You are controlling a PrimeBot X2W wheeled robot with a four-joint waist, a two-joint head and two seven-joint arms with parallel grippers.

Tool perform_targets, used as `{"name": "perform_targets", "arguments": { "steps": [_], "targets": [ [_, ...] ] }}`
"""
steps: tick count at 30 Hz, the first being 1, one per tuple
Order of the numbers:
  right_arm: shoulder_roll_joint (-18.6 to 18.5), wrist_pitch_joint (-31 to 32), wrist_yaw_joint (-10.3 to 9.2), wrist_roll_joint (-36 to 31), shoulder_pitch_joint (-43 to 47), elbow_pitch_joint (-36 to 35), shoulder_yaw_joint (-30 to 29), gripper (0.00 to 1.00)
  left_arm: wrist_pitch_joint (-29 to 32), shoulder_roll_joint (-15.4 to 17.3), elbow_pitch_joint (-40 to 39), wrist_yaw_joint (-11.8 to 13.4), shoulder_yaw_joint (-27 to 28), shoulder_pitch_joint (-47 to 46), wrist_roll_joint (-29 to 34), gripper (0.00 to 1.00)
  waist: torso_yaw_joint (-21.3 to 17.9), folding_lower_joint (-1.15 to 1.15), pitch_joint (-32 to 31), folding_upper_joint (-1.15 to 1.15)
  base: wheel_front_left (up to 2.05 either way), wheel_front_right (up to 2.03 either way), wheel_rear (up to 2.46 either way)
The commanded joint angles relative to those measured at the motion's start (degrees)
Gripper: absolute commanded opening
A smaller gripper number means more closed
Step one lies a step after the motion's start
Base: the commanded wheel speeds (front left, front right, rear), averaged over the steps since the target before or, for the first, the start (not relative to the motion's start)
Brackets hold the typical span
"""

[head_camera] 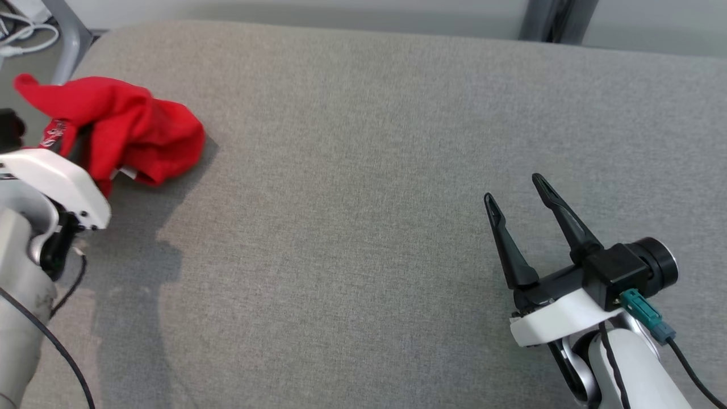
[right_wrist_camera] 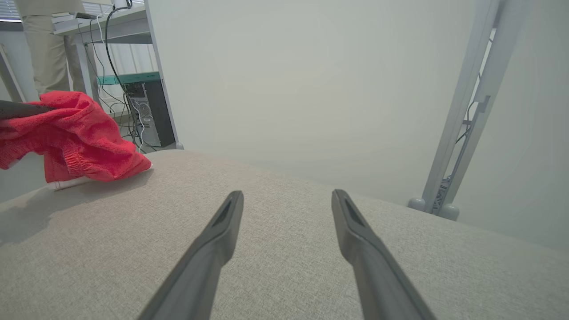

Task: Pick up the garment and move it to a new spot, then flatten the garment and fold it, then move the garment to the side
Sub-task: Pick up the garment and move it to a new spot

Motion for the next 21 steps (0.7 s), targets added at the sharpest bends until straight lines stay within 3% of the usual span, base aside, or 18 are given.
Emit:
{"name": "perform_targets", "arguments": {
  "steps": [1,5,11,21],
  "targets": [
    [-0.16,-0.57,-0.01,0.34,0.80,0.26,-0.46,1.00,-0.38,-0.25,-0.86,-0.01,-0.54,0.90,-0.42,0.00,-0.43,0.00,-2.11,0.00,0.00,0.00,0.00],
    [0.28,-1.29,-0.01,1.01,1.56,0.85,-1.78,1.00,-1.76,0.43,-6.10,-0.01,-2.95,2.59,-0.42,0.00,-1.46,0.00,-4.63,0.00,0.00,0.00,0.00],
    [0.67,-2.01,0.00,1.12,2.13,0.65,-4.37,1.00,-1.99,-1.81,-15.28,0.02,-5.14,4.73,-0.95,0.00,-3.93,0.00,-6.19,0.00,0.00,0.00,0.00],
    [1.16,-2.56,0.00,0.74,1.64,-0.70,-7.90,1.00,0.08,-7.34,-29.35,3.84,-9.37,8.28,0.60,0.00,-11.33,0.00,-4.36,0.00,0.00,0.00,0.00]
  ]
}}
